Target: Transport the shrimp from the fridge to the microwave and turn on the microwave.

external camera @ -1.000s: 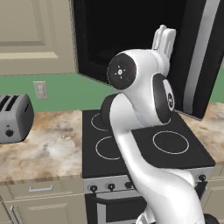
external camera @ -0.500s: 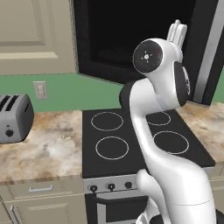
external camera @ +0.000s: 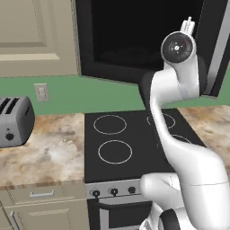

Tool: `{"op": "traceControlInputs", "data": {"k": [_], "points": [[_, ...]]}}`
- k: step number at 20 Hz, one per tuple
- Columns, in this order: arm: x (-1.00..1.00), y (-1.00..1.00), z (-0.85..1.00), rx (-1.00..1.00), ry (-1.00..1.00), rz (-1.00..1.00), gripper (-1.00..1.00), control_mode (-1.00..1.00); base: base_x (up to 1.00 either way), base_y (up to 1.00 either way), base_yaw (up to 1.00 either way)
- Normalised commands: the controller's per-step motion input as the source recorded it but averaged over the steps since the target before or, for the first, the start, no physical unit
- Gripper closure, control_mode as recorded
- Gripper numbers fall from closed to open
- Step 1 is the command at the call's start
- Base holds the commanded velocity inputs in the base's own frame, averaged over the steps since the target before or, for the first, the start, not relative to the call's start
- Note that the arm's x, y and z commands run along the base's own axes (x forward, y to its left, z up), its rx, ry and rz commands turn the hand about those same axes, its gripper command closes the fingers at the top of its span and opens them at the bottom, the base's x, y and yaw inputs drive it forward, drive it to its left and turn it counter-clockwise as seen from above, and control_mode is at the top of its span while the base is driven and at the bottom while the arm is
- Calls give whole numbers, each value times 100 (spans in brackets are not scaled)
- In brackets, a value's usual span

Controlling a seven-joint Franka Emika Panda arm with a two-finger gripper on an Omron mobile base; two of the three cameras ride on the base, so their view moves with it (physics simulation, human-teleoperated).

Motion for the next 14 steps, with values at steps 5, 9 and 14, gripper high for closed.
{"op": "traceControlInputs", "data": {"k": [5,9,14], "points": [[64,-17,-6,3,0,17,-100,-100,0,0,0],[62,-12,-3,2,0,16,-100,-100,0,0,0],[56,-3,0,0,0,14,-100,-100,0,0,0]]}}
